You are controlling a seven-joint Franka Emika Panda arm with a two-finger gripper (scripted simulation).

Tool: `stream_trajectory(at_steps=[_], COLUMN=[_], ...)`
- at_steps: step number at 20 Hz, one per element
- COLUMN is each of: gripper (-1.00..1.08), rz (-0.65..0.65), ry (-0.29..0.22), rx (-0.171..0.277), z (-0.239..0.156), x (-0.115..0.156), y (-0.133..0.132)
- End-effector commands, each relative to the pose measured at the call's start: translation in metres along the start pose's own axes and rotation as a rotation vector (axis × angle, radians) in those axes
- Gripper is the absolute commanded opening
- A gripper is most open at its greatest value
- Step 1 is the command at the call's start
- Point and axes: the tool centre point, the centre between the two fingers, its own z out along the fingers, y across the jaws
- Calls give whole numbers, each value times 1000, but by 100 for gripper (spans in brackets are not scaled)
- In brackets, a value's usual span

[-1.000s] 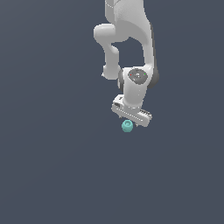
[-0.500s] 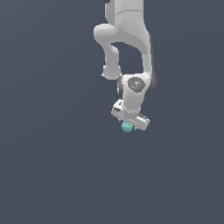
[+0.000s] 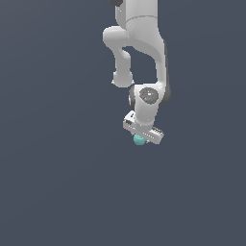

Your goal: Pick up the object and move it to a goal position.

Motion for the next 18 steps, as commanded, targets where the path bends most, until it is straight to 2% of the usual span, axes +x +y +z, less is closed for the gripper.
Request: stream_trajectory(at_steps=[1,10,18], gripper=[-100,-100,-100], rz=[1,0,0], ry=[0,0,0], rx=[-1,0,0], z=[1,-3,-26], x=[0,-5,-45], y=[1,-3,-29])
